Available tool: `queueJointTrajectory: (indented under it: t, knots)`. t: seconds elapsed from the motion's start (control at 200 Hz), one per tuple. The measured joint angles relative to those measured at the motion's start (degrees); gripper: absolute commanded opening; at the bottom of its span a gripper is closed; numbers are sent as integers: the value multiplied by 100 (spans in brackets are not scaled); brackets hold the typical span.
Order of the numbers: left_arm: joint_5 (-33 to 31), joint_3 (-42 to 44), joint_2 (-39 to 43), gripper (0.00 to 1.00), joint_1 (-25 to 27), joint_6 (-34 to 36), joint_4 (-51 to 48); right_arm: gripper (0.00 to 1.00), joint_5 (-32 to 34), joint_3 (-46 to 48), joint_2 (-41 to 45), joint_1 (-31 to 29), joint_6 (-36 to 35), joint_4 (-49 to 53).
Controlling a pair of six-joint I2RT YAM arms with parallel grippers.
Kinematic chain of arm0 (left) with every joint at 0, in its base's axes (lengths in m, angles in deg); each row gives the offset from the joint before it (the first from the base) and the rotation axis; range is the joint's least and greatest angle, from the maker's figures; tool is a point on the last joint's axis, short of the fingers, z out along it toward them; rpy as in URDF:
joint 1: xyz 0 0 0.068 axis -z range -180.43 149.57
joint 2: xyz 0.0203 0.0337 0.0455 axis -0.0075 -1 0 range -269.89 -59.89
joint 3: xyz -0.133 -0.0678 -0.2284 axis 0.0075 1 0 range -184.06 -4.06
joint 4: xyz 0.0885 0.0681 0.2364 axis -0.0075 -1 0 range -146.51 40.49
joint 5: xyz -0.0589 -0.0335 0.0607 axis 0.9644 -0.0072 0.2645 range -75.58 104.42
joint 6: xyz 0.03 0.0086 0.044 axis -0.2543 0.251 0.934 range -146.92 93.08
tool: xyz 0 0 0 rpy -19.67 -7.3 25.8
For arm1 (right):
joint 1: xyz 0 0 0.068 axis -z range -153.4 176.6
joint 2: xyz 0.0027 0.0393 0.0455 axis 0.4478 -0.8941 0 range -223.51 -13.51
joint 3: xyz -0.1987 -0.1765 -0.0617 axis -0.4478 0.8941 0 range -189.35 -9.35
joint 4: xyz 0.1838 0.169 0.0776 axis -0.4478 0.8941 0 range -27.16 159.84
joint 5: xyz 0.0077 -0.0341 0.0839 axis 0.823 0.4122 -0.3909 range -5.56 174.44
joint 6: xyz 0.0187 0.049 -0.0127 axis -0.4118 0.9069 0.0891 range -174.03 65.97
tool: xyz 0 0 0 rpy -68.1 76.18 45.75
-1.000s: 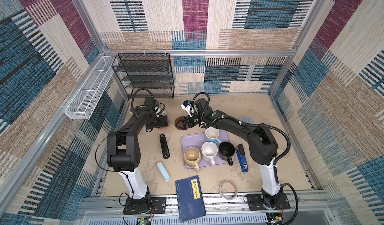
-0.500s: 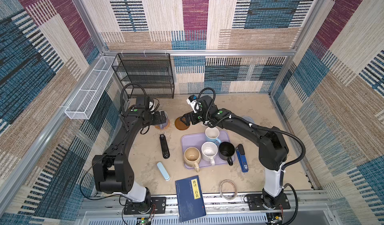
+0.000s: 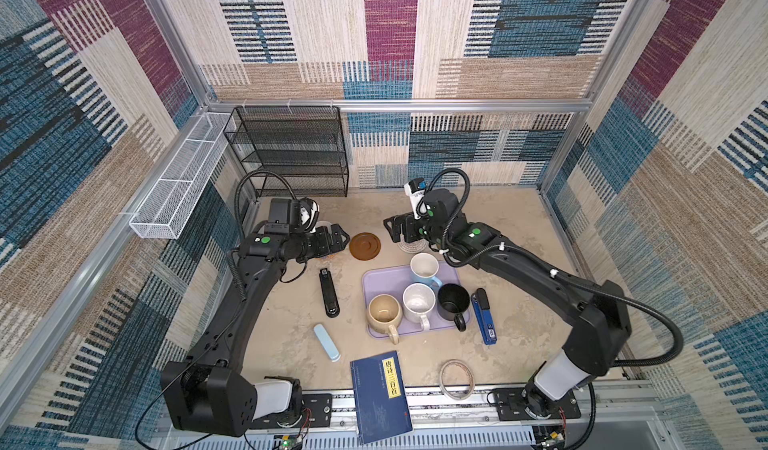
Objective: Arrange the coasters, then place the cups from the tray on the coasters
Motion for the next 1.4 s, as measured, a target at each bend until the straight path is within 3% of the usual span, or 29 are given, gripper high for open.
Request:
queueJointTrajectory:
  t: [0.25,0.541,0.666,1.057,1.192,1.402]
  knots:
    - [138,516,560,100,745,-426,483,100,315,151,404,323,-352,651]
    - [352,1056,656,100,1163,-1381,1515,93,-407,1117,1110,704,-533,1488]
    - [426,1067,584,99,1495,-1530,1759,84,-544,1412,1202,726,-595,1744]
    - [407,1075,162,96,2358,-1661,1847,43,-1082,1519,748,728,-870,2041]
    - [374,1154,79,96,2507,-1714,1965,37,-1158,1488,564,730,-957,2135]
    - [361,1224,-48,95,2594,-1871,2205,37,-1067,1541,479,730,-1025,2177]
